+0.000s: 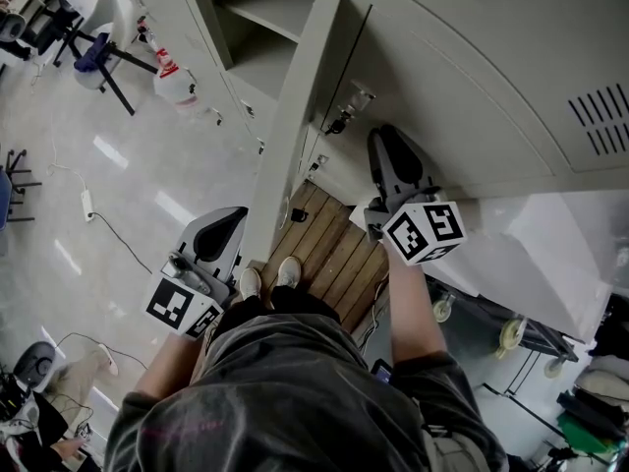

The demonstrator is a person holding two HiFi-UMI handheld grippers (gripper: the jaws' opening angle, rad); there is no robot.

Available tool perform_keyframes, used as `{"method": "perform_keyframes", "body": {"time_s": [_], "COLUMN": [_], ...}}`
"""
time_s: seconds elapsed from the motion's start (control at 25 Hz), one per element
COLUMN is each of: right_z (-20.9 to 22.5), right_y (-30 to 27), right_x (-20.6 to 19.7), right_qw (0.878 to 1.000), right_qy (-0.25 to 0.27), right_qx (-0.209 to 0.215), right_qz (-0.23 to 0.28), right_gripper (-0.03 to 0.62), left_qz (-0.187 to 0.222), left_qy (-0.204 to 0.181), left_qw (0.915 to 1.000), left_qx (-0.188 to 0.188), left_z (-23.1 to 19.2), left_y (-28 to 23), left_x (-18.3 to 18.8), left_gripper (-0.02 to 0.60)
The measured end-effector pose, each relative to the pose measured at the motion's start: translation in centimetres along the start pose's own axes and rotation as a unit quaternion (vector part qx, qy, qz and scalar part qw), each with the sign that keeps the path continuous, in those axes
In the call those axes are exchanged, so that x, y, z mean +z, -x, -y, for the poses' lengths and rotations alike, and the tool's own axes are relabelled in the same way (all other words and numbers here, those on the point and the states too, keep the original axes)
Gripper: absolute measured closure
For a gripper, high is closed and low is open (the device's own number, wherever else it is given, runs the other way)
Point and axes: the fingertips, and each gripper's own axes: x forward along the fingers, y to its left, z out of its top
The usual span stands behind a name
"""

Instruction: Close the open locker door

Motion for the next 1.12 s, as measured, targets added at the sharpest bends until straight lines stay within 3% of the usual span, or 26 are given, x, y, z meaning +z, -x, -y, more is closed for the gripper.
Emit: {"method": "perform_keyframes", "body": {"time_s": [0.48, 1.12], "right_z": [-2.3, -12.4], "right_y": [1.8, 8.7], "right_x": [-0.2, -0.6], "right_qw": [1.0, 1.0], "right_qy": [0.004, 0.023], "right_qx": [0.001, -0.004], "right_qz": [-0.001, 0.006], "right_gripper": [0.503, 0.52], "left_qz": [0.002, 0.02], "left_qy": [-0.003, -0.016], "left_qw": [0.9998, 0.9951], "left_qx": [-0.02, -0.095], "left_z": [0.5, 3.5], "left_y": [1.4, 7.6], "left_x": [0.1, 1.7], "left_gripper": [0.568, 0.568]}}
